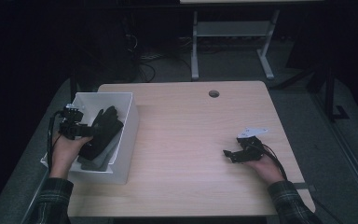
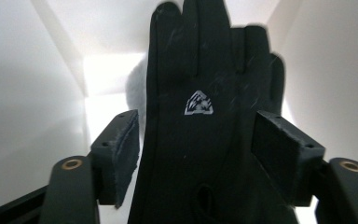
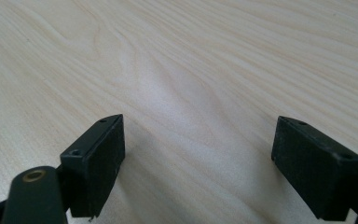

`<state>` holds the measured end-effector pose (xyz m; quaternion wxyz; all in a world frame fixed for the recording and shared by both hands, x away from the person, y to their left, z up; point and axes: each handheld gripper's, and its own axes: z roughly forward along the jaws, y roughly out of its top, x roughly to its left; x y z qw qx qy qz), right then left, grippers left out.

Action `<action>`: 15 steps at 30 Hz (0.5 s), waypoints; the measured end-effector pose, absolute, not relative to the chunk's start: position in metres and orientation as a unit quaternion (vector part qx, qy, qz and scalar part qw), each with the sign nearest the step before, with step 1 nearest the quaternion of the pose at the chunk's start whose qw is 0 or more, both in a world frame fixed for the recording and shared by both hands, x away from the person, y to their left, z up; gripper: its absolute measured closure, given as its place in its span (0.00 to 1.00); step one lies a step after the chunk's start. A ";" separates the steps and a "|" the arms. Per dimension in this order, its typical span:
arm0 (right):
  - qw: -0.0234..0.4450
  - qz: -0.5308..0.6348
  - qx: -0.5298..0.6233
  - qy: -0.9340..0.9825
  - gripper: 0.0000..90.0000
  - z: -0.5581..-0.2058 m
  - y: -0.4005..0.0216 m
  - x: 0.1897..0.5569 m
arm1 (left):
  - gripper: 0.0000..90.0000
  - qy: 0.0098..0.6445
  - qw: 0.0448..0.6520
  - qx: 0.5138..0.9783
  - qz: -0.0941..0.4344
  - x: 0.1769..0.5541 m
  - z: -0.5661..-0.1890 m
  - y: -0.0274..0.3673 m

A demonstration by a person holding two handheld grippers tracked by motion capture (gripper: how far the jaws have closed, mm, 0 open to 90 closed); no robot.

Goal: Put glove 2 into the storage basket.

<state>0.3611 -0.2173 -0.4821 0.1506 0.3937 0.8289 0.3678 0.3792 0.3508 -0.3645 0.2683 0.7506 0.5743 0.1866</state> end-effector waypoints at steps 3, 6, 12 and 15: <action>0.150 0.367 0.393 0.829 0.19 -0.482 -0.217 0.361 | 0.32 0.569 0.278 0.751 0.187 0.378 -0.358 0.347; 0.151 0.368 0.394 0.829 0.19 -0.482 -0.217 0.361 | 0.31 0.556 0.292 0.755 0.189 0.377 -0.348 0.342; 0.151 0.368 0.394 0.829 0.19 -0.482 -0.217 0.361 | 0.28 0.528 0.316 0.767 0.181 0.375 -0.333 0.324; 0.151 0.368 0.394 0.829 0.19 -0.482 -0.217 0.361 | 0.25 0.515 0.328 0.773 0.176 0.375 -0.328 0.313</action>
